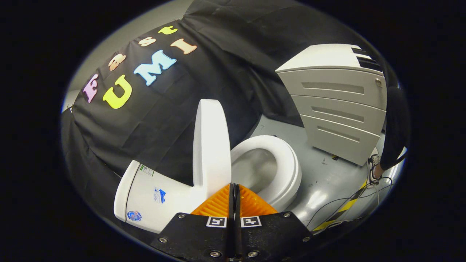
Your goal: Open the toilet lid.
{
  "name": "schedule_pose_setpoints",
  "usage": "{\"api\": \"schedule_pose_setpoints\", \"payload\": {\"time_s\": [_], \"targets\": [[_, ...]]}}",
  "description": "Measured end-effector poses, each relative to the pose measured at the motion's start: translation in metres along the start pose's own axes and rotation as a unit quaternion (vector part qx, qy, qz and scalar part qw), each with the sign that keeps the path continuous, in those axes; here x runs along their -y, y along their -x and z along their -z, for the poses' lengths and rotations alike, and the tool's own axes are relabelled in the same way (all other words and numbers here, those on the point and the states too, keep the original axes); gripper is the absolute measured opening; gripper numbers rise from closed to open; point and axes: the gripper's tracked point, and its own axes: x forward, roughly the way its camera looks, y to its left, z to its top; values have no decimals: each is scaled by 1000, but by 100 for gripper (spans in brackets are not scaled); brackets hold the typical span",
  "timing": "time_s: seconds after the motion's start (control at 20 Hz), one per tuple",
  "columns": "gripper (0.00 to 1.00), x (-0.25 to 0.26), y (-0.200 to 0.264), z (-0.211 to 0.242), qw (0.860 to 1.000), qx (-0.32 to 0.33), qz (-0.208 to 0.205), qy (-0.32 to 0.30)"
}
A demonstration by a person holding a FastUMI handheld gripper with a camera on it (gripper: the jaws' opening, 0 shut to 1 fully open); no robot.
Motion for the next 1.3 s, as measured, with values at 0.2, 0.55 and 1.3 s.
{"api": "schedule_pose_setpoints", "payload": {"time_s": [0.2, 0.55, 1.3], "targets": [[0, -18, 8, 0, 999, 10, 5, 46], [0, -51, 22, -1, 988, 40, -5, 151], [0, -122, 42, 15, 955, 66, -16, 289]]}}
